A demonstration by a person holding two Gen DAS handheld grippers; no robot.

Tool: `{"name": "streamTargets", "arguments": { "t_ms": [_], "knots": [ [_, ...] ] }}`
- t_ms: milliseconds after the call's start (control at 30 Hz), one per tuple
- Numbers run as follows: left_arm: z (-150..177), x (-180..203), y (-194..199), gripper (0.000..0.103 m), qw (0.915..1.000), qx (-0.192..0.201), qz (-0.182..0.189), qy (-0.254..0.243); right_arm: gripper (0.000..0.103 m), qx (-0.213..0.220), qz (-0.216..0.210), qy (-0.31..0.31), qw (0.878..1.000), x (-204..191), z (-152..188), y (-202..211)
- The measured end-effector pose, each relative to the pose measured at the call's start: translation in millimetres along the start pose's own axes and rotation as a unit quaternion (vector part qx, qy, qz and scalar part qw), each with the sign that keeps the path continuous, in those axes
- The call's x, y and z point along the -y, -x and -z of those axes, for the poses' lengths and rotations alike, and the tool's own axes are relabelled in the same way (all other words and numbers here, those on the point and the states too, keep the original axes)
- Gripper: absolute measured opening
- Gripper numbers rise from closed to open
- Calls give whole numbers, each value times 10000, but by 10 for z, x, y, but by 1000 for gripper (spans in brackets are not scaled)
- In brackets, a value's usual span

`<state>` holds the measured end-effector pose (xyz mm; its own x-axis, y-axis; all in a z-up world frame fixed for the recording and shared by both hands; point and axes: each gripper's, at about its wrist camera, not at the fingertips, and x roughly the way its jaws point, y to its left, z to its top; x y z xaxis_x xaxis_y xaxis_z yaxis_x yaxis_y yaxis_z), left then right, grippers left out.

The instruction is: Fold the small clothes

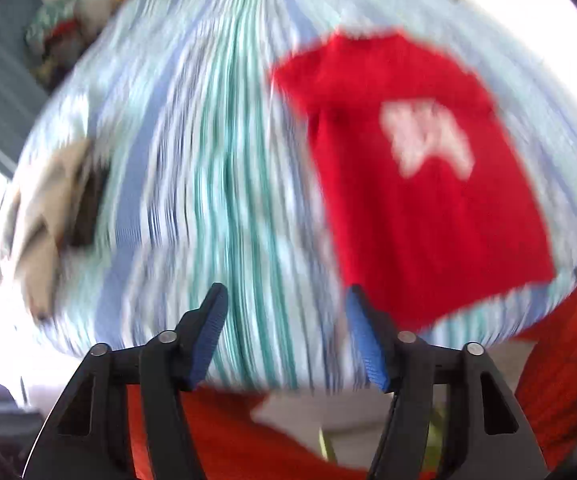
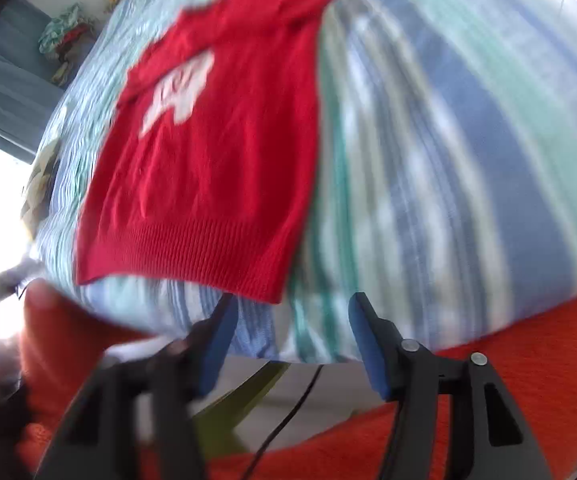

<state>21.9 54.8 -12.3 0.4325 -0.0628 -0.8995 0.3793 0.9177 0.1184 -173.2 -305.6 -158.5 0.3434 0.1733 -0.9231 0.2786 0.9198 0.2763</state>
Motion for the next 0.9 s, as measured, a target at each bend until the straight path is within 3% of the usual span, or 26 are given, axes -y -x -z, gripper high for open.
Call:
{"name": "streamTargets", "arguments": {
  "t_ms": [67,167,233,300,367,567,700,833,867,900],
  "knots": [
    [-511,172,163,86,9962,658,418,-375,67,404,167,20,9990,23,5,214],
    [-1233,660,-49,86,9816,1197,1013,-1086,67,815,33,-223,9964,97,-57,350],
    [-1625,1061,-444,77,9779,982,1297,-1316,67,855,-106,-453,9953,109,-145,254],
    [-1934,1460,-875,57,9755,556,1558,-1450,67,897,-185,-652,9937,187,-130,241],
    [-2108,1793,-1191,53,9723,396,1707,-1550,67,940,-159,-695,9930,169,-88,212],
    [-2178,2443,-1897,53,9677,-38,1704,-1858,67,827,-156,-808,9932,233,2,91],
    [-2147,2564,-2165,56,9654,-304,1707,-1947,67,905,-253,-964,9909,336,-4,84],
    [-2094,2643,-2246,59,9615,-320,1661,-2166,67,899,-305,-1006,9904,370,-5,68],
    [-2082,2655,-2259,55,9609,-317,1645,-2205,67,898,-305,-1007,9904,372,-7,66],
    [-2096,2626,-2278,40,9606,-315,1652,-2213,67,906,-305,-1007,9903,373,-8,69]
  ]
}}
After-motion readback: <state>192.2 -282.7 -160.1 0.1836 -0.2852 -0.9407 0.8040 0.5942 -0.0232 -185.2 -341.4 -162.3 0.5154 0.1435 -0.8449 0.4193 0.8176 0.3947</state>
